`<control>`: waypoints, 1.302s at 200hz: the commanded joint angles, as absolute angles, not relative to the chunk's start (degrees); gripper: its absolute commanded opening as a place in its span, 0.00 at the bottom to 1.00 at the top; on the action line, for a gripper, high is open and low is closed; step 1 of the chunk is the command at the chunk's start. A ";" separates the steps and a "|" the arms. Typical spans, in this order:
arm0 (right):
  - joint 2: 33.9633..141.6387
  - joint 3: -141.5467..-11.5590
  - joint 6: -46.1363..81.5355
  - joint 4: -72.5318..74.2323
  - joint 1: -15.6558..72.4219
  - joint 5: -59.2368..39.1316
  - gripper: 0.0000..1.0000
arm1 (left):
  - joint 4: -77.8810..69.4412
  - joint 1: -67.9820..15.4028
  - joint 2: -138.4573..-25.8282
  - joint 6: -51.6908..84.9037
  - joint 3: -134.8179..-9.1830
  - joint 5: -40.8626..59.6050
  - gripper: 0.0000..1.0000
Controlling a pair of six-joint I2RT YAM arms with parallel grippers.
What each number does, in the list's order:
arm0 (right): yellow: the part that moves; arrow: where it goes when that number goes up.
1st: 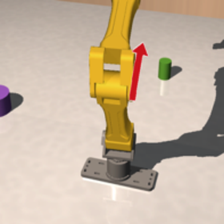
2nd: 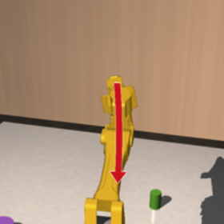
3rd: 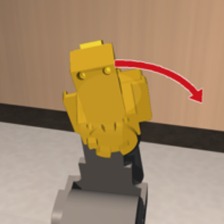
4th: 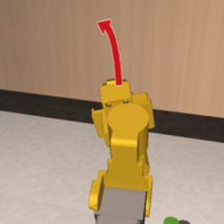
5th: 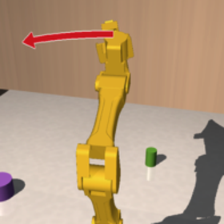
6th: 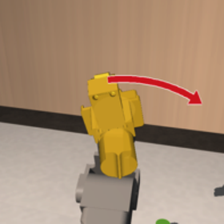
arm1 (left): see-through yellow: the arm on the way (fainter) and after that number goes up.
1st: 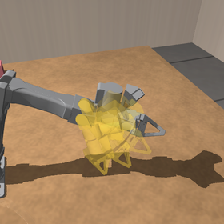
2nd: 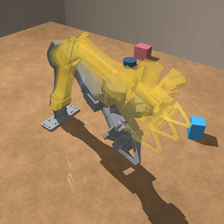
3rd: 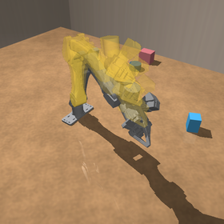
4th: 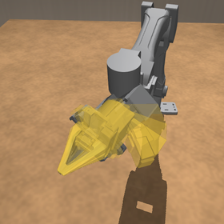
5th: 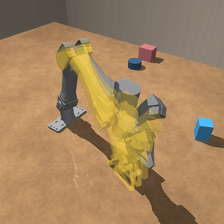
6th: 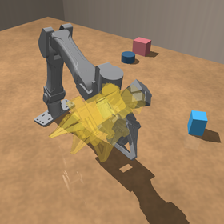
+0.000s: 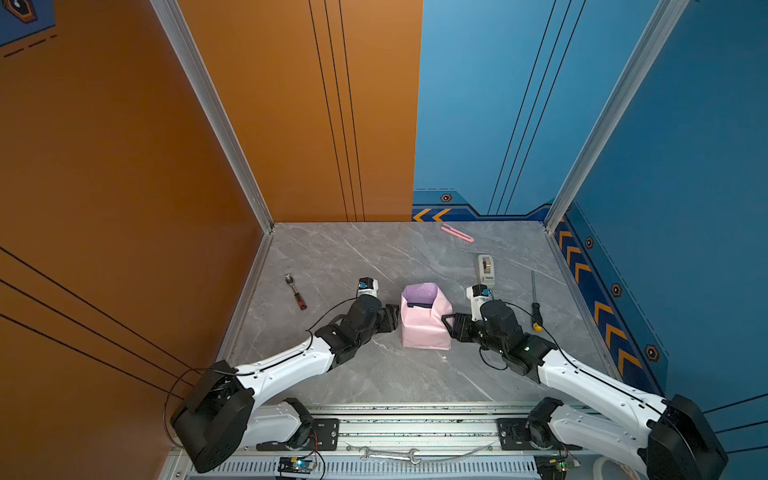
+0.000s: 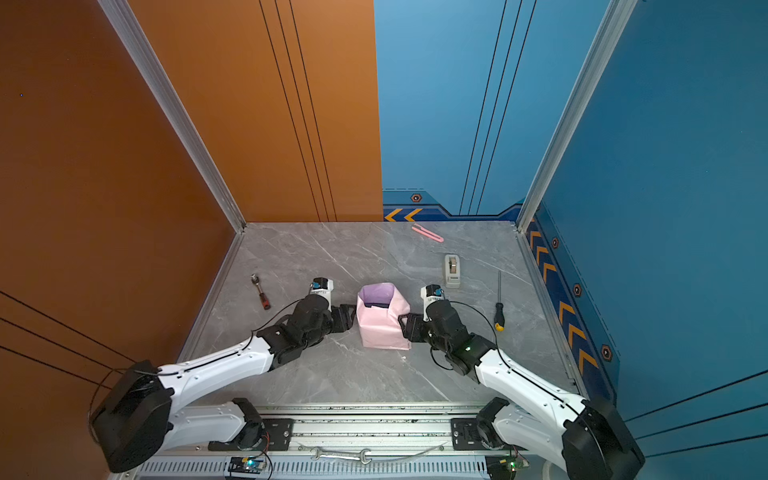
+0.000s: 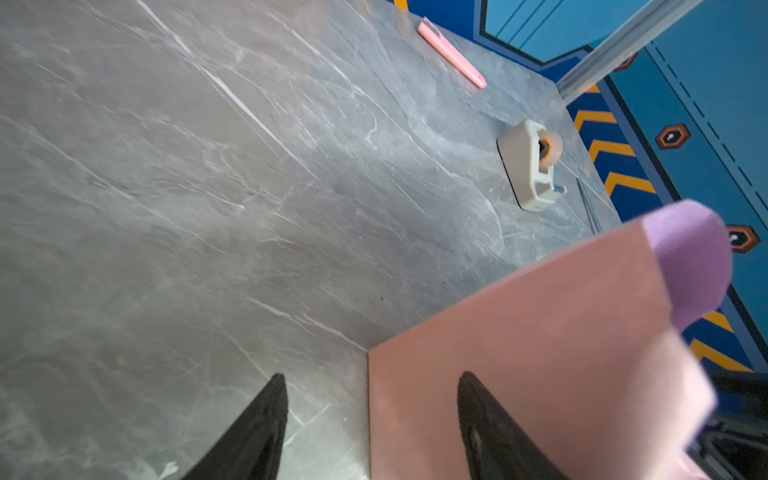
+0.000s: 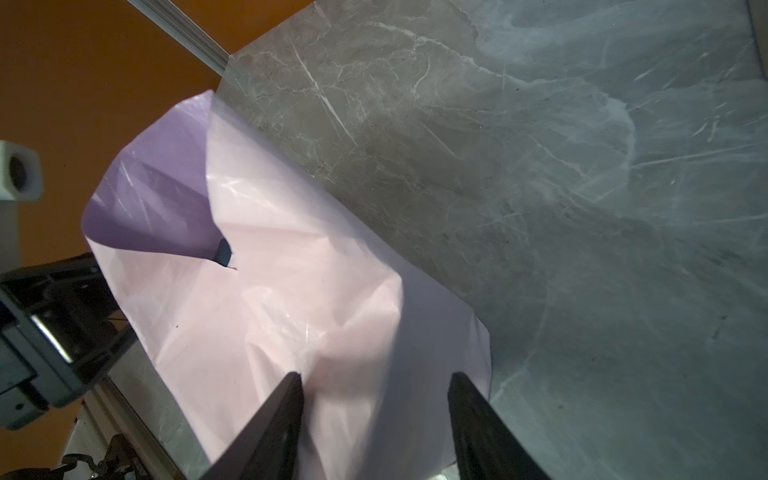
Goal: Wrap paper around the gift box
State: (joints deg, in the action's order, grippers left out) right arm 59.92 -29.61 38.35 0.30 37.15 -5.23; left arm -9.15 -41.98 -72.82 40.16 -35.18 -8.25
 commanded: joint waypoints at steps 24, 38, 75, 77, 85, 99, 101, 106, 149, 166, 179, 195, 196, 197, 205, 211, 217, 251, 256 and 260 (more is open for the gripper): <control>62.78 -28.13 34.77 -8.84 37.09 -7.36 0.58 | -20.29 -42.77 -76.68 39.24 -36.57 -0.14 0.65; 63.09 -28.13 34.33 -8.87 36.73 -8.35 0.58 | -22.20 -42.25 -77.22 38.28 -36.21 1.73 0.64; 63.61 -28.06 33.45 -9.06 35.34 -11.46 0.58 | -22.62 -39.34 -78.10 35.06 -36.99 7.83 0.63; 63.63 -28.15 33.41 -9.14 35.23 -11.61 0.58 | -22.59 -39.08 -78.02 34.87 -37.00 8.04 0.63; 63.49 -28.07 33.33 -9.27 34.94 -11.85 0.58 | -22.19 -38.40 -77.67 34.38 -37.17 8.48 0.62; 63.13 -28.20 33.22 -9.45 34.48 -12.28 0.58 | -20.90 -37.51 -77.12 33.38 -37.73 9.49 0.62; 63.11 -28.08 33.18 -9.50 34.39 -12.30 0.58 | -20.72 -37.44 -77.02 33.20 -37.82 9.58 0.62; 63.02 -28.07 33.22 -9.63 34.10 -12.43 0.58 | -19.94 -37.35 -76.84 32.68 -38.11 9.80 0.62; 62.56 -28.17 32.83 -9.88 32.79 -13.60 0.58 | -18.52 -37.37 -77.14 31.71 -38.53 10.47 0.63; 62.66 -28.13 32.70 -9.82 32.70 -14.12 0.58 | -18.49 -37.51 -77.96 31.07 -39.56 11.75 0.62; 62.75 -28.14 32.52 -9.84 32.56 -14.58 0.58 | -18.47 -37.58 -79.01 30.52 -40.38 12.95 0.62; 62.91 -28.01 32.14 -9.67 32.25 -15.60 0.58 | -18.66 -37.53 -80.59 29.48 -41.07 14.74 0.62; 62.92 -28.02 32.15 -9.63 32.21 -15.67 0.58 | -18.65 -37.49 -80.73 29.33 -41.10 14.93 0.61; 62.97 -28.03 32.12 -9.56 32.14 -15.79 0.58 | -18.68 -37.46 -80.84 29.26 -41.16 15.07 0.61; 63.19 -28.05 31.92 -9.45 31.70 -16.69 0.58 | -18.64 -37.00 -81.65 28.40 -41.51 16.48 0.60; 63.44 -27.97 31.84 -9.44 31.35 -17.45 0.58 | -18.60 -36.50 -82.33 27.54 -41.95 17.94 0.60; 63.67 -28.04 31.73 -9.40 31.05 -18.23 0.58 | -17.95 -35.88 -82.99 26.50 -42.72 19.52 0.58; 64.53 -28.63 30.91 -9.84 29.66 -21.37 0.58 | -11.32 -33.56 -87.40 19.45 -48.44 26.95 0.53; 64.78 -28.71 30.77 -9.83 29.47 -21.72 0.58 | -10.61 -33.32 -87.91 18.54 -49.09 27.99 0.53; 64.98 -28.78 30.69 -9.88 29.30 -22.02 0.58 | -10.19 -33.18 -88.36 17.83 -49.56 28.80 0.53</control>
